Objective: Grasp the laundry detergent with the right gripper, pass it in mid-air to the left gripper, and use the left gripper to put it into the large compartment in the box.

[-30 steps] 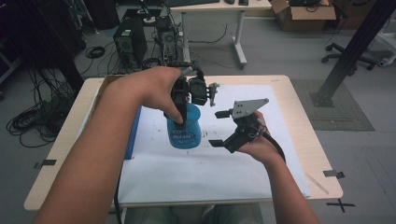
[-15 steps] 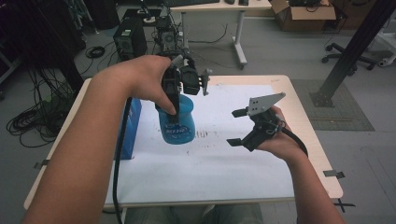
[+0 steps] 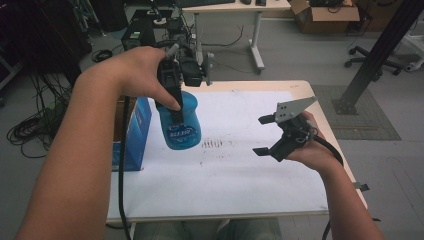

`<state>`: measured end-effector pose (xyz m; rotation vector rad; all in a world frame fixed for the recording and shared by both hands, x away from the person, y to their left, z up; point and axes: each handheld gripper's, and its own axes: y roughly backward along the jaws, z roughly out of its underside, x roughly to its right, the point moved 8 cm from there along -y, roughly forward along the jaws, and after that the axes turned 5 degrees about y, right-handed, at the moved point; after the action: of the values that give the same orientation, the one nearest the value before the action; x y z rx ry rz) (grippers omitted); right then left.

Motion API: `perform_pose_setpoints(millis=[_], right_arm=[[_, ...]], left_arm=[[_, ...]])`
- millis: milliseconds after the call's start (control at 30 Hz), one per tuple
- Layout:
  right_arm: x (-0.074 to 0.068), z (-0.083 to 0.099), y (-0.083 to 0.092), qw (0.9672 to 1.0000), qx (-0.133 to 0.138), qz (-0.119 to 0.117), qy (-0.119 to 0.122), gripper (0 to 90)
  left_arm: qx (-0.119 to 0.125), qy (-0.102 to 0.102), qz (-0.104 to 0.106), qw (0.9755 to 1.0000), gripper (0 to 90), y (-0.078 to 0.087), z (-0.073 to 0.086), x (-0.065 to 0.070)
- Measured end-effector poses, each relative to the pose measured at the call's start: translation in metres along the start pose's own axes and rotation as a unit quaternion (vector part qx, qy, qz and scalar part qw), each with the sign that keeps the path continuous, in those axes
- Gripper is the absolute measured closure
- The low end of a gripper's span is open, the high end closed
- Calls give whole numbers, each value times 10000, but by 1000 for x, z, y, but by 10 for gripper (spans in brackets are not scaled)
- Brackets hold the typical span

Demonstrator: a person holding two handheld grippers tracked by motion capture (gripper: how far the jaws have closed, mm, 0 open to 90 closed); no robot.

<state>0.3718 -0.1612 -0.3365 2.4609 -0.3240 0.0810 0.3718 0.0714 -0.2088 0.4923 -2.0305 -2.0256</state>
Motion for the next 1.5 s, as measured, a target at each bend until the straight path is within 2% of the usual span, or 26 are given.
perform_pose_setpoints(millis=[167,333,400,500,633,733,833,867,900,933,1033,1167,1200,1300,1333,1500], right_arm=[[0,0,3,10000,-29,15,24,4],[0,-1,3,10000,-26,8,26,5],[0,-1,2,10000,-30,8,41,6],[0,-3,2,10000,-34,5,60,6],[-1,-5,2,10000,-41,-11,89,8],[-2,-5,2,9999,-70,-21,94,8],[-1,-4,3,9999,-111,-11,107,6],[-1,-4,3,9999,-107,-26,97,6],[-1,-4,4,9999,-118,-17,113,6],[-1,-4,4,9998,-142,-16,106,6],[-1,-2,5,9998,-193,-12,103,6],[0,-2,6,9998,-191,-7,107,6],[0,-2,6,9998,-196,-5,105,6],[0,-1,6,9996,-252,-7,136,7],[0,-1,6,9996,-252,-22,123,7],[1,0,7,9995,-304,-26,119,7]], left_arm=[[2,390,-73,9992,389,4,6,-4],[14,789,-100,9968,390,9,8,-5],[32,1036,-133,9945,389,11,8,-6],[27,1243,-244,9919,390,14,8,-9],[40,1569,-259,9873,390,16,9,-12],[105,1930,-258,9808,389,19,11,-17],[214,2365,-270,9710,389,22,15,-24],[276,2581,-273,9653,389,25,17,-27],[315,2714,-288,9615,389,26,18,-29],[339,2804,-317,9588,389,28,20,-31],[257,2944,-367,9546,390,33,25,-36],[167,3184,-374,9471,389,37,30,-40],[136,3209,-378,9463,389,38,31,-41],[158,3371,-366,9406,389,41,34,-45],[145,3399,-359,9397,389,43,36,-46],[120,3713,-360,9277,389,52,43,-54]])
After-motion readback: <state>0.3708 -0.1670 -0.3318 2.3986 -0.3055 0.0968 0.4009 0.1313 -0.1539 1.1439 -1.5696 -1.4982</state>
